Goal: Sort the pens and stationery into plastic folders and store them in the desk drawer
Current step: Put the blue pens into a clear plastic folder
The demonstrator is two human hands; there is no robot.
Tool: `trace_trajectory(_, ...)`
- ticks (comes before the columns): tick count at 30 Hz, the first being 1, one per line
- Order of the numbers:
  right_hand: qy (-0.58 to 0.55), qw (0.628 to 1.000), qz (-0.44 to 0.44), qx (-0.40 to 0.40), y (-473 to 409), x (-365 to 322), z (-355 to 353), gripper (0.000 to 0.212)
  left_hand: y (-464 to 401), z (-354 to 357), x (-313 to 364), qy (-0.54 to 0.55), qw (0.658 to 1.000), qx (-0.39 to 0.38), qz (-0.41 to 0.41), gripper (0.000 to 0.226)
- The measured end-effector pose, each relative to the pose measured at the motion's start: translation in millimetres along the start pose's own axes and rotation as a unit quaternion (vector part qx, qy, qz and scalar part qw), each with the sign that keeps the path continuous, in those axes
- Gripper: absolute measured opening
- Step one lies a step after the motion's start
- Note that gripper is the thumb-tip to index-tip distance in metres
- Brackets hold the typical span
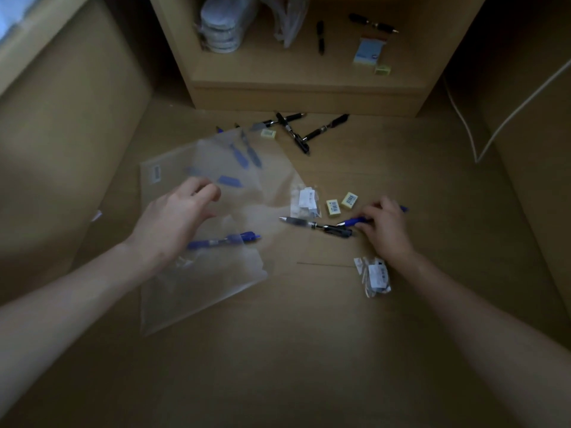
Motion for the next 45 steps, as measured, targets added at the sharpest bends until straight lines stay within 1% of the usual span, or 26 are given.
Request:
trace_trajectory(2, 0.012, 1.0, -0.006, -0.014, 9, 0, 2, 0.026, -1, -2, 5, 0.004, 1.0, -0.004, 0.011, 0.029)
trace_trajectory(5, 0.045, 0.999, 0.017, -0.022, 14, 10, -4, 0.035, -2, 0, 13, 0.019, 0.999, -0.018, 0.019, 0.028)
trace_trajectory(7, 0.072, 0.996, 0.041, -0.015, 14, 22, -11, 0.032, -2, 2, 15, 0.022, 0.999, -0.028, 0.016, 0.027)
trace_trajectory(10, 0.082, 0.994, 0.07, -0.009, 16, 38, -19, 0.02, -2, 3, 18, 0.024, 0.999, -0.031, 0.022, 0.027)
trace_trajectory(12, 0.051, 0.996, 0.079, -0.014, 21, 39, -23, 0.017, -2, 3, 20, 0.027, 0.999, -0.035, 0.02, 0.025)
trace_trajectory(15, -0.063, 0.996, 0.066, 0.017, 28, 23, -29, 0.015, -3, 2, 22, 0.026, 0.999, -0.037, 0.02, 0.023)
trace_trajectory(17, -0.123, 0.991, 0.034, 0.028, 31, -2, -32, 0.015, -4, 2, 22, 0.024, 0.999, -0.039, 0.023, 0.023)
trace_trajectory(20, -0.131, 0.991, -0.039, -0.005, 30, -48, -25, 0.014, -5, 0, 22, 0.023, 0.999, -0.039, 0.017, 0.022)
trace_trajectory(25, -0.068, 0.983, -0.149, -0.078, 25, -112, 8, 0.013, -5, -3, 20, 0.034, 0.999, -0.04, 0.001, 0.02)
trace_trajectory(31, -0.037, 0.972, -0.195, -0.128, 10, -170, 45, 0.015, 2, -13, 13, 0.053, 0.998, -0.027, -0.025, 0.022)
trace_trajectory(33, -0.006, 0.961, -0.226, -0.161, 8, -186, 66, 0.016, 9, -17, 11, 0.06, 0.998, -0.022, -0.027, 0.024)
trace_trajectory(35, 0.045, 0.943, -0.272, -0.188, 8, -202, 95, 0.027, 18, -20, 6, 0.06, 0.998, -0.011, -0.026, 0.027)
trace_trajectory(37, 0.099, 0.925, -0.308, -0.198, 10, -210, 122, 0.032, 26, -24, 4, 0.053, 0.998, -0.009, -0.015, 0.032)
trace_trajectory(39, 0.115, 0.915, -0.324, -0.212, 16, -217, 130, 0.027, 36, -27, 1, 0.051, 0.999, -0.006, -0.008, 0.033)
trace_trajectory(41, 0.11, 0.906, -0.337, -0.233, 22, -222, 122, 0.022, 44, -29, -4, 0.055, 0.998, -0.008, -0.017, 0.039)
trace_trajectory(43, 0.082, 0.901, -0.339, -0.258, 23, -227, 106, 0.022, 51, -32, -10, 0.053, 0.998, -0.012, -0.029, 0.044)
trace_trajectory(45, 0.054, 0.899, -0.323, -0.29, 19, -231, 86, 0.021, 60, -31, -13, 0.059, 0.997, -0.026, -0.046, 0.046)
Point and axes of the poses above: each hand's wrist, its own y-axis away from the middle knuckle, its own z-axis out of the palm, x = y × z, the point moved 4 cm from there along -y, towards the middle knuckle, and after that the axes turned 5 degrees about z, right-handed, at the moved point
